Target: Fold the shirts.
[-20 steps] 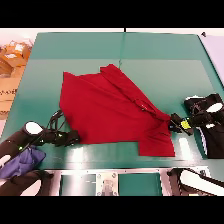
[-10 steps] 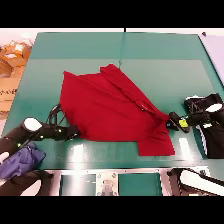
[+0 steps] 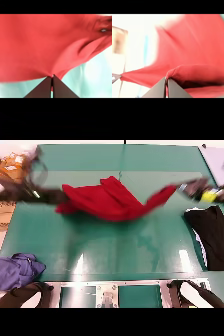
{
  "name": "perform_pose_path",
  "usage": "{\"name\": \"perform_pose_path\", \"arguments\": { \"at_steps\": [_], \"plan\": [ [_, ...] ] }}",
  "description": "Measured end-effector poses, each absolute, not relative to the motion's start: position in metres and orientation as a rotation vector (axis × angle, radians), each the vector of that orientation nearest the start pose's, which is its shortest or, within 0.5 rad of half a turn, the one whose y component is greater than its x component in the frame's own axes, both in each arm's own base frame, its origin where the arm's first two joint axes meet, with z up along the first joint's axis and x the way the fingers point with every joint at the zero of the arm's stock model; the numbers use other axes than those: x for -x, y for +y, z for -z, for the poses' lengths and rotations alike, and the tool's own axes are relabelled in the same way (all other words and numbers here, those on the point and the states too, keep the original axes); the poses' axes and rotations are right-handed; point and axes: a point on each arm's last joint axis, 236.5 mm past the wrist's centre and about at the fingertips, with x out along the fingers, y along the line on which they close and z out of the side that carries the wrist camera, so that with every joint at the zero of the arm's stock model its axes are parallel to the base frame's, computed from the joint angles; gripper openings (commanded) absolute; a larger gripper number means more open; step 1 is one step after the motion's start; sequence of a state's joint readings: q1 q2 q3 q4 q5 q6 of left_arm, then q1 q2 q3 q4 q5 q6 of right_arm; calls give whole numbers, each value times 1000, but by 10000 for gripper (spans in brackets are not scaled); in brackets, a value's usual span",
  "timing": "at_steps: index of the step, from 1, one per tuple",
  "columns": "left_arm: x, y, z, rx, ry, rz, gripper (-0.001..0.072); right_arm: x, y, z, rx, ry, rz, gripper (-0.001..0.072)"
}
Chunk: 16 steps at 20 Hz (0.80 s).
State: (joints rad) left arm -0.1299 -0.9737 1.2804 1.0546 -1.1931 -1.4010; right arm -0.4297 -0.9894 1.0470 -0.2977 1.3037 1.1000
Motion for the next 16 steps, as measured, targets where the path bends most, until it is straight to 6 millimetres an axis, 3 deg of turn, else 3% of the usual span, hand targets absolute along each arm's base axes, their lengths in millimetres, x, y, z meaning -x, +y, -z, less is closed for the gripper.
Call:
{"name": "perform_pose_path", "arguments": {
  "at_steps": [2, 4, 6, 8, 10, 12, 14, 16],
  "plan": [
    [-345, -151, -296, 117, 621, 569, 18, -355, 72, -311, -660, 391, -667, 16],
    [-325, -147, -393, 63, 388, 575, 18, -326, 74, -396, -541, 161, -651, 16],
    [-290, -141, -474, 13, 168, 576, 19, -288, 75, -468, -436, -54, -601, 16],
    [-250, -133, -531, -25, -15, 565, 19, -247, 76, -524, -352, -245, -532, 16],
    [-216, -125, -567, -50, -146, 544, 19, -213, 74, -561, -284, -393, -446, 16],
    [-199, -116, -582, -74, -207, 510, 19, -194, 69, -580, -237, -482, -370, 16],
    [-205, -106, -579, -95, -198, 462, 20, -192, 59, -585, -217, -511, -314, 16],
    [-229, -101, -560, -101, -139, 425, 19, -202, 48, -581, -226, -500, -286, 16]
  ]
}}
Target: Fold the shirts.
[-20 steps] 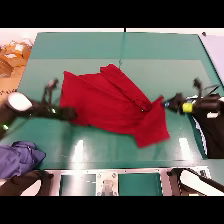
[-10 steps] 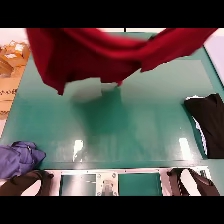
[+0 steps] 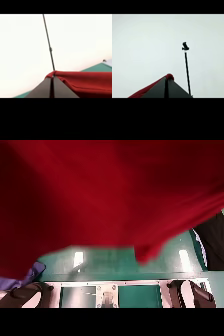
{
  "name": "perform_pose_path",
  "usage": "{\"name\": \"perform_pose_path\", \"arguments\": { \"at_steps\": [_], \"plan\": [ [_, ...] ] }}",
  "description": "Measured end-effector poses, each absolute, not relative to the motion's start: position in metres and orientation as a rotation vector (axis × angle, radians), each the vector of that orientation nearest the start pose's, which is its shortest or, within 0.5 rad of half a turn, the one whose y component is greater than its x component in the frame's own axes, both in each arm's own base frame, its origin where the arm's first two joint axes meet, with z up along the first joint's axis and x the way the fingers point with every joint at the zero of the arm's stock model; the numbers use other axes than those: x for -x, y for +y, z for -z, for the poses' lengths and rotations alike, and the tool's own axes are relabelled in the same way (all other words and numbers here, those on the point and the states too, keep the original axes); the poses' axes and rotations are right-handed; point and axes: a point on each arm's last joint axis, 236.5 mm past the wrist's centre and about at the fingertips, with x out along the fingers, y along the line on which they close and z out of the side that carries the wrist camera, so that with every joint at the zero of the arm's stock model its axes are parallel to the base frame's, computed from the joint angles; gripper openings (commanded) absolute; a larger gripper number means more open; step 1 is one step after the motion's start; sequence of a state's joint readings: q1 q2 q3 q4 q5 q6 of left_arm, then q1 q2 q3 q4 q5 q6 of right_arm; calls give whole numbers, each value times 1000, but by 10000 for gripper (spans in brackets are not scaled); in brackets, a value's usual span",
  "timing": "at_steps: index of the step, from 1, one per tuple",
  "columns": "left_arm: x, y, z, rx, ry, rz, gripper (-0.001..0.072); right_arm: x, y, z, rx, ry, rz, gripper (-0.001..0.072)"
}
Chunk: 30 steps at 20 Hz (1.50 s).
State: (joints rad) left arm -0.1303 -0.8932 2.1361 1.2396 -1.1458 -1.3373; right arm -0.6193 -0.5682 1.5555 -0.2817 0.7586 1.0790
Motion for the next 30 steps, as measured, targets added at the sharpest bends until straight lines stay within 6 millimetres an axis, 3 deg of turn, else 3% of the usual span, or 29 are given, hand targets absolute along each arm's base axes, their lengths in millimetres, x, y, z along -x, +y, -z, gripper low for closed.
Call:
{"name": "perform_pose_path", "arguments": {
  "at_steps": [3, 6, 8, 12, 14, 16, 17, 18, 19, 21, 23, 24, 25, 30],
  "plan": [
    [-285, -101, -510, -93, 1, 401, 20, -245, 23, -548, -285, -393, -266, 16],
    [-359, -110, -431, -77, 211, 406, 20, -310, 3, -487, -383, -221, -297, 16],
    [-409, -119, -372, -54, 351, 419, 20, -367, -6, -424, -458, -71, -317, 16],
    [-501, -148, -236, 14, 601, 483, 20, -471, -9, -274, -608, 249, -330, 17],
    [-536, -161, -171, 56, 680, 513, 20, -508, -12, -196, -677, 388, -302, 17],
    [-562, -172, -124, 121, 714, 525, 39, -531, -15, -125, -738, 506, -268, 21],
    [-569, -176, -102, 149, 741, 530, 369, -537, -16, -97, -760, 552, -252, 173],
    [-573, -179, -88, 175, 756, 533, 707, -541, -17, -75, -778, 588, -240, 377],
    [-576, -182, -78, 199, 771, 539, 660, -543, -18, -55, -793, 618, -228, 401],
    [-574, -185, -64, 227, 814, 553, 363, -543, -26, -36, -817, 652, -217, 356],
    [-569, -181, -69, 248, 848, 574, 50, -537, -43, -34, -852, 665, -220, 152],
    [-563, -178, -69, 247, 883, 592, 20, -530, -51, -36, -873, 674, -234, 62],
    [-557, -174, -72, 249, 917, 610, 20, -521, -59, -39, -892, 685, -253, 17],
    [-517, -141, -101, 263, 1058, 638, 18, -452, -81, -47, -950, 782, -284, 17]
  ]
}}
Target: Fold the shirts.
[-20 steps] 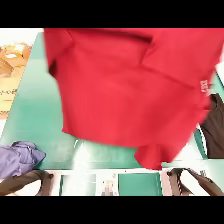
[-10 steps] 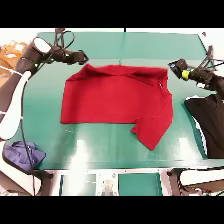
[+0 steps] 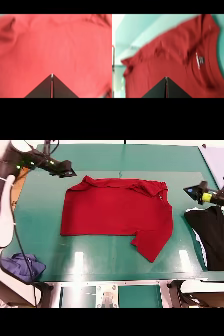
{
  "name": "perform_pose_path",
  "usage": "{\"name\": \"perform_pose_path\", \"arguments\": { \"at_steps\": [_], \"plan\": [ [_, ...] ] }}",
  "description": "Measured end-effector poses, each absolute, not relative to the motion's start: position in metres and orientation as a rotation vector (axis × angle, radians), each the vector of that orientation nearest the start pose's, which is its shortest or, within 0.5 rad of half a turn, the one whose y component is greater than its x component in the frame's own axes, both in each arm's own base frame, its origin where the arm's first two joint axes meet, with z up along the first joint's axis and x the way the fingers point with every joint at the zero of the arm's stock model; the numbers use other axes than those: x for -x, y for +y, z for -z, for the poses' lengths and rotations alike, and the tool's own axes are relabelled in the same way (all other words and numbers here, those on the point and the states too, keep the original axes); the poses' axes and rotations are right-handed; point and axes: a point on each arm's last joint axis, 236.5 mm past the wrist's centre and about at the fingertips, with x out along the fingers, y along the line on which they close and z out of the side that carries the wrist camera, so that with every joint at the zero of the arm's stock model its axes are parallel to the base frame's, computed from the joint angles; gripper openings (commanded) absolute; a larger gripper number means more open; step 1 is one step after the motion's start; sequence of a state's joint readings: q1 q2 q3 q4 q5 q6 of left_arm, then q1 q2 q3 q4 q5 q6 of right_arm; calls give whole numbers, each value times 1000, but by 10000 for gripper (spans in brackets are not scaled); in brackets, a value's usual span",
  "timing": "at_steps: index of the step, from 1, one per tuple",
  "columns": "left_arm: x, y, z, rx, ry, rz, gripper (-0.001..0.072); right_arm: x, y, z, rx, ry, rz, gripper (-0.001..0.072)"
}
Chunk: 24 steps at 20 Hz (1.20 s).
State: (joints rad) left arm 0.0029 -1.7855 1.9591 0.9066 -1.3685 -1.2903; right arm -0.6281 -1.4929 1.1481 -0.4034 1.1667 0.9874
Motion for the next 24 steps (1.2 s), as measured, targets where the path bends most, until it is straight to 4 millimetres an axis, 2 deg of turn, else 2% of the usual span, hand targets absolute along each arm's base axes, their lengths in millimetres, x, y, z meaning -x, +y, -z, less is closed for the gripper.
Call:
{"name": "perform_pose_path", "arguments": {
  "at_steps": [2, 3, 4, 5, 8, 11, 12, 15, 20, 23, 24],
  "plan": [
    [-491, -125, -104, 227, 1131, 614, 18, -417, -88, -35, -935, 855, -211, 21],
    [-478, -114, -106, 216, 1155, 590, 18, -396, -90, -23, -921, 910, -158, 167],
    [-465, -105, -108, 220, 1169, 572, 18, -375, -92, -9, -911, 966, -104, 357],
    [-448, -96, -104, 227, 1195, 555, 18, -357, -95, 5, -904, 1017, -54, 402],
    [-396, -64, -78, 284, 1259, 492, 18, -317, -94, 40, -922, 1129, 51, 399],
    [-348, -27, -38, 405, 1319, 396, 19, -293, -85, 70, -948, 1218, 82, 398],
    [-339, -17, -26, 458, 1321, 363, 18, -287, -82, 79, -957, 1246, 85, 398],
    [-323, 4, -8, 571, 1302, 298, 19, -279, -68, 101, -1012, 1302, 39, 399],
    [-315, 6, -5, 659, 1279, 295, 20, -288, -35, 119, -1126, 1323, -110, 397],
    [-315, 5, -7, 683, 1269, 301, 20, -292, -26, 121, -1143, 1315, -162, 395],
    [-315, 4, -8, 688, 1265, 305, 20, -293, -25, 121, -1141, 1315, -172, 372]
  ]
}}
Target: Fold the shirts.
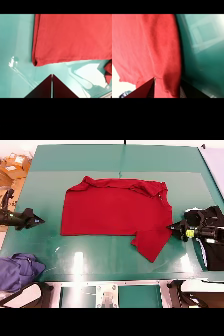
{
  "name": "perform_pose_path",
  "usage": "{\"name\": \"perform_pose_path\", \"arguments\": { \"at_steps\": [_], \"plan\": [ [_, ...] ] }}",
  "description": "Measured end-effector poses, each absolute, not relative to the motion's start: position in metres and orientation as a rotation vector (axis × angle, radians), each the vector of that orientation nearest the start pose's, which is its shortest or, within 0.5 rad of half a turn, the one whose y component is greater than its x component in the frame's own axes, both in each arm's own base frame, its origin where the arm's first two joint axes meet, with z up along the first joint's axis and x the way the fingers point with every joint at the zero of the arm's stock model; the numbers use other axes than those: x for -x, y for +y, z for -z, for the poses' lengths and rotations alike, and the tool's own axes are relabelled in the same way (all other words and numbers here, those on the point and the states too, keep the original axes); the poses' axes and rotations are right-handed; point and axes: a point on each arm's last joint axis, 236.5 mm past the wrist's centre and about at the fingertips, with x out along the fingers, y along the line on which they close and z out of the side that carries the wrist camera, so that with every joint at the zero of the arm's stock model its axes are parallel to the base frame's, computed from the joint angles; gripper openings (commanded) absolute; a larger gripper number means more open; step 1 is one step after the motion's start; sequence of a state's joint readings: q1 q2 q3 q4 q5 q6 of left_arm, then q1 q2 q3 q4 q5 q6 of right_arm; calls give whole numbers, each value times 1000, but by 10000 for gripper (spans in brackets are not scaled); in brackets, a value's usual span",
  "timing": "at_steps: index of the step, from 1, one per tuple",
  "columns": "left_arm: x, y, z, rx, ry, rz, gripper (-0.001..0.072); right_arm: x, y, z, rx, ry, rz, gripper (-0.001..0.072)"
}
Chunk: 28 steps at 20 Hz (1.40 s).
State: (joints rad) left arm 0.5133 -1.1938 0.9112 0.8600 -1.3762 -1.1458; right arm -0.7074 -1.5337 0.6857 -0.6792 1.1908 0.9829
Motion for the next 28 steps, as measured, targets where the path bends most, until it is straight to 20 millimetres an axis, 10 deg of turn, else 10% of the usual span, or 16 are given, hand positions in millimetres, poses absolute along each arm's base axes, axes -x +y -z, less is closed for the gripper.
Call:
{"name": "perform_pose_path", "arguments": {
  "at_steps": [2, 4, 11, 18, 20, 22, 24, 25, 28],
  "plan": [
    [-315, 5, -6, 689, 1266, 300, 24, -293, -28, 122, -1131, 1314, -178, 140],
    [-315, 9, -3, 678, 1266, 281, 561, -294, -32, 124, -1116, 1310, -171, 18],
    [-296, 5, 47, 798, 1323, 160, 573, -299, -33, 121, -1121, 1290, -179, 18],
    [-292, -40, 93, 1009, 1311, 195, 574, -300, -32, 120, -1126, 1285, -184, 18],
    [-294, -56, 98, 1017, 1319, 219, 570, -300, -32, 120, -1127, 1284, -185, 18],
    [-298, -62, 106, 1008, 1314, 212, 342, -300, -32, 119, -1127, 1284, -186, 18],
    [-301, -64, 111, 993, 1307, 202, 326, -300, -32, 119, -1128, 1284, -186, 18],
    [-302, -64, 112, 987, 1304, 199, 16, -300, -32, 119, -1129, 1284, -186, 17],
    [-305, -61, 117, 954, 1294, 191, 19, -300, -32, 118, -1132, 1284, -186, 17]
  ]
}}
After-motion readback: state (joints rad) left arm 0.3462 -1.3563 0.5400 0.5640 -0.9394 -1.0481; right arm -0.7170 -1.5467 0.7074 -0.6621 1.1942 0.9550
